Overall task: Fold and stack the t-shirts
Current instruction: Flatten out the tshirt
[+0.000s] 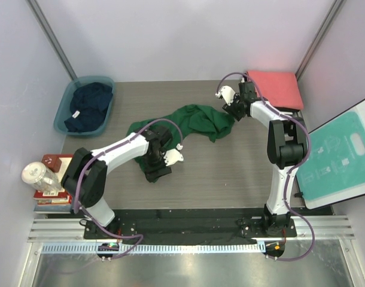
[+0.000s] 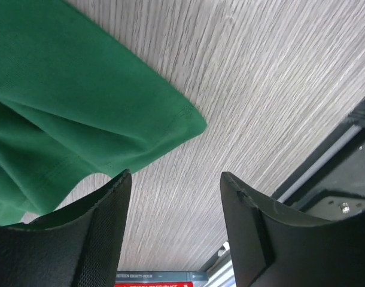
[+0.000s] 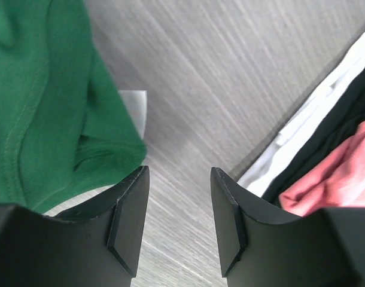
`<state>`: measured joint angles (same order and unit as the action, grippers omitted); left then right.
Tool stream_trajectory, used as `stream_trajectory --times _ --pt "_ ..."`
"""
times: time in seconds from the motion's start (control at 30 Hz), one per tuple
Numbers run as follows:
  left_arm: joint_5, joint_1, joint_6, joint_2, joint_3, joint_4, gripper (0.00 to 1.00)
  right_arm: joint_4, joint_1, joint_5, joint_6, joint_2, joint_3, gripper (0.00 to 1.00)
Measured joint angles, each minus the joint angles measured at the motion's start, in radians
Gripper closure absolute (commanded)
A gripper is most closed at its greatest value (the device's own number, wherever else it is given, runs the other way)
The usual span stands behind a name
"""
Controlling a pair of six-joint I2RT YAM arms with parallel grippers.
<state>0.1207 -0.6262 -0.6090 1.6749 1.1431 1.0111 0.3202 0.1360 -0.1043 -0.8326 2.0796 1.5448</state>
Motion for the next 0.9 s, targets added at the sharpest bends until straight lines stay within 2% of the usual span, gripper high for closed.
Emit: stream_trajectory --times 0.13,0.37,0.9 --pt "-0.032 -0.041 0.047 -0.042 -0.029 -0.056 0.37 0.014 0.0 0.001 0.0 0.023 0.052 0.49" --pt "-0.051 -0.076 0.14 -0.018 -0.029 -0.145 0.4 0.033 0.0 0.002 0.008 0.08 0.171 0.49" --pt "-0.143 -0.082 0.246 0.033 -0.119 -0.26 0.4 0.051 0.002 0.002 0.019 0.108 0.249 0.47"
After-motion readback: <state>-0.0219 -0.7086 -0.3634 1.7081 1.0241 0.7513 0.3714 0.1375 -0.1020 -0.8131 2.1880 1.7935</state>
